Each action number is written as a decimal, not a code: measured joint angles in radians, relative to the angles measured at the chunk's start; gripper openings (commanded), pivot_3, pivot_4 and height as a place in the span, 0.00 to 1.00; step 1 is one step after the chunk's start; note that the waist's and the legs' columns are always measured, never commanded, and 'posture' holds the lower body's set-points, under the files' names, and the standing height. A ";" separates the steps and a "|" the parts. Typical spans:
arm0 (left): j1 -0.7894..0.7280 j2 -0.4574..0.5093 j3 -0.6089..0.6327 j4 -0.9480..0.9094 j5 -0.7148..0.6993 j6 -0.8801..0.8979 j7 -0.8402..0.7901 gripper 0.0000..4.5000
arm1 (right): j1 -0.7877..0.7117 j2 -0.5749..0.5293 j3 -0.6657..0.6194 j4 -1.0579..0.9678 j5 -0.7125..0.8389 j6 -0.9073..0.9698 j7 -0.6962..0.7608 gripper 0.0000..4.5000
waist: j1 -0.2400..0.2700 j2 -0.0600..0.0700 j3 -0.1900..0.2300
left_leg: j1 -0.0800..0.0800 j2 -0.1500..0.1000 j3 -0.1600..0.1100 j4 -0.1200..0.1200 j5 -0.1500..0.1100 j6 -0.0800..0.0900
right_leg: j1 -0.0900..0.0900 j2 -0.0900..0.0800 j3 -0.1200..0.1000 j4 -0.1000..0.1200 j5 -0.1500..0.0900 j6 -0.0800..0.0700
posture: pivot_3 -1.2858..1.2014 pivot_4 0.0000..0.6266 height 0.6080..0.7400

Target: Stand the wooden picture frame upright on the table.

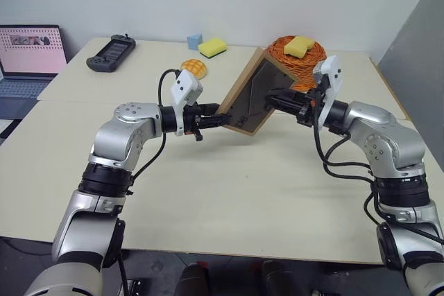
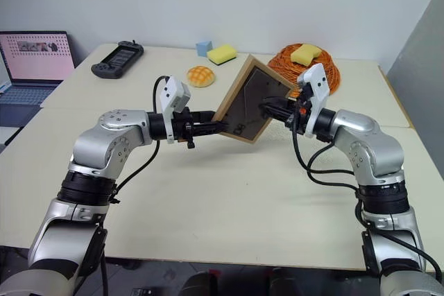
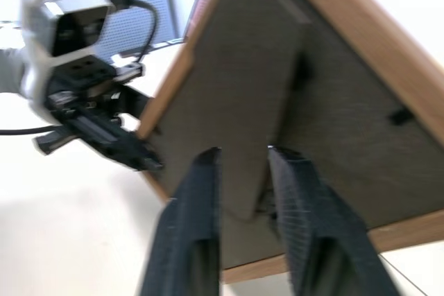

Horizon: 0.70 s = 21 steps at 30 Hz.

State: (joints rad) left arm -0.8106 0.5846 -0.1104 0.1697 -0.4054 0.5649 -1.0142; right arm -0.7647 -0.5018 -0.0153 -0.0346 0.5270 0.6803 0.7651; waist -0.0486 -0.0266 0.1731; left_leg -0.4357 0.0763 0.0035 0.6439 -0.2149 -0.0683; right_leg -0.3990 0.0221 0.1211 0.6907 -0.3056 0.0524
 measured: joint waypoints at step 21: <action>0.001 -0.021 0.035 0.029 0.015 -0.004 0.021 0.29 | -0.074 0.103 0.007 0.025 -0.040 -0.019 -0.051 0.50 | -0.002 0.000 0.000 | -0.001 0.000 0.002 0.000 0.000 0.000 | -0.005 0.000 0.001 0.007 0.000 -0.001 | 0.52 0.24 1.00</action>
State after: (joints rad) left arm -0.8092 0.5636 -0.0758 0.1984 -0.3903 0.5614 -0.9933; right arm -0.8384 -0.3993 -0.0079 -0.0099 0.4872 0.6611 0.7144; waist -0.0510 -0.0265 0.1731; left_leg -0.4364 0.0765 0.0052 0.6440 -0.2149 -0.0684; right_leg -0.4041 0.0220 0.1217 0.6975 -0.3060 0.0514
